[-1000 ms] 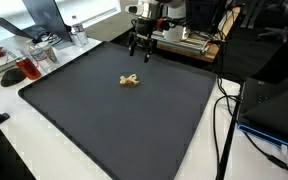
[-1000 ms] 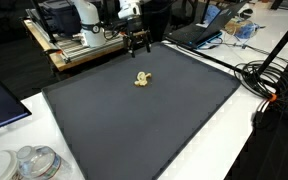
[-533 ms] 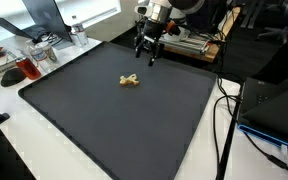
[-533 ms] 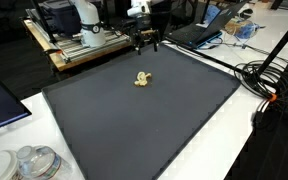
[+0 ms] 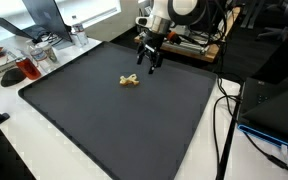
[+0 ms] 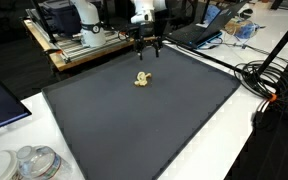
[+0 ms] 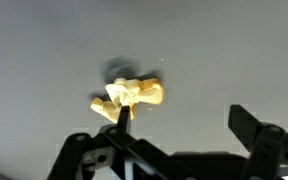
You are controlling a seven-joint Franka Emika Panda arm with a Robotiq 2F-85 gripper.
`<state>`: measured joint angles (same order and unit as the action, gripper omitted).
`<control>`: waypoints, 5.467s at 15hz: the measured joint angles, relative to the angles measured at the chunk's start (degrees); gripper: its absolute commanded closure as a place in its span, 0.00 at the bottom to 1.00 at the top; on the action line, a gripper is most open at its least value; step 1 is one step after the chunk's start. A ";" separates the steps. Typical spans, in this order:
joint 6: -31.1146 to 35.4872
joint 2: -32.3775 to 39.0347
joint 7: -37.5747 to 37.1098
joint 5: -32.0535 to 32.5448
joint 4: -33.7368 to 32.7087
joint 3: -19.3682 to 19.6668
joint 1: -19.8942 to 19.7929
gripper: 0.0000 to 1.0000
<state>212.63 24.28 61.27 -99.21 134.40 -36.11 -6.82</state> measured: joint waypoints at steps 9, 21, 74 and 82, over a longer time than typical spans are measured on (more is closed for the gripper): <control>-12.16 -4.30 8.92 12.40 4.18 2.67 -7.09 0.00; -36.42 -12.26 33.49 31.43 9.05 10.25 -18.00 0.00; -113.62 11.02 91.99 87.39 -41.35 32.54 -2.98 0.00; -125.85 21.19 93.76 88.30 -54.92 32.55 -3.21 0.00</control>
<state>86.78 45.46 155.03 -10.91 79.48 -3.55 -10.04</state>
